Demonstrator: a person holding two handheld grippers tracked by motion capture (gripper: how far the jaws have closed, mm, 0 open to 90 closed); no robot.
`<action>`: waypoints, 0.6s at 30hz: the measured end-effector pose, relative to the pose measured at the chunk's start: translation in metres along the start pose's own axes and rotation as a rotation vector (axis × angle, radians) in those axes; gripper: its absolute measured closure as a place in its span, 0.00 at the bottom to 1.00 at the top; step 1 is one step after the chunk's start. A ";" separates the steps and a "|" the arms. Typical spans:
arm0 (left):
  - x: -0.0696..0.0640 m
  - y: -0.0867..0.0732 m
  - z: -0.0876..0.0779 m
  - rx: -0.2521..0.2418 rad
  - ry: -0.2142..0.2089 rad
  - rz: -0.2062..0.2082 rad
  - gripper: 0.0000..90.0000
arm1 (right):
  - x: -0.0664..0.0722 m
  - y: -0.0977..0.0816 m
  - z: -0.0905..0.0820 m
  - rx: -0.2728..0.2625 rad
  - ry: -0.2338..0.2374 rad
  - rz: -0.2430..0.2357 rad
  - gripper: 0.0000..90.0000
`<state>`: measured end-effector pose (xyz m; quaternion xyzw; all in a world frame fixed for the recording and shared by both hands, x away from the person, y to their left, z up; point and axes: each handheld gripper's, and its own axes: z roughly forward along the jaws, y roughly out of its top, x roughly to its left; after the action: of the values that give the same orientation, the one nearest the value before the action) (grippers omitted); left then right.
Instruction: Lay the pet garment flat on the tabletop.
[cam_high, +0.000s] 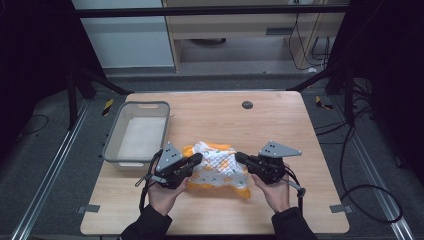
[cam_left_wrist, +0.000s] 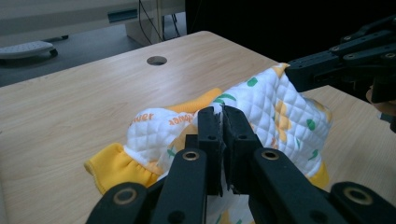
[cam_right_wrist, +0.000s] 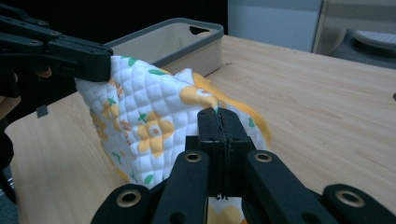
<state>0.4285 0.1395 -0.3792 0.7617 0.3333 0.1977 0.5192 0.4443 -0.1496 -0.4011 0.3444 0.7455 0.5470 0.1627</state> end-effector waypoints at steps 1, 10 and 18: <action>0.000 0.000 0.000 0.000 0.000 0.000 0.96 | 0.000 0.000 0.000 0.000 0.000 0.000 1.00; 0.000 0.019 0.008 -0.037 0.018 0.017 0.96 | -0.008 0.014 -0.001 -0.061 -0.049 -0.013 1.00; 0.005 0.031 0.017 -0.048 0.033 0.019 0.96 | -0.017 0.024 0.006 -0.087 -0.100 -0.016 1.00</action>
<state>0.4525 0.1247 -0.3572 0.7487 0.3299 0.2232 0.5299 0.4677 -0.1531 -0.3827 0.3579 0.7148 0.5595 0.2188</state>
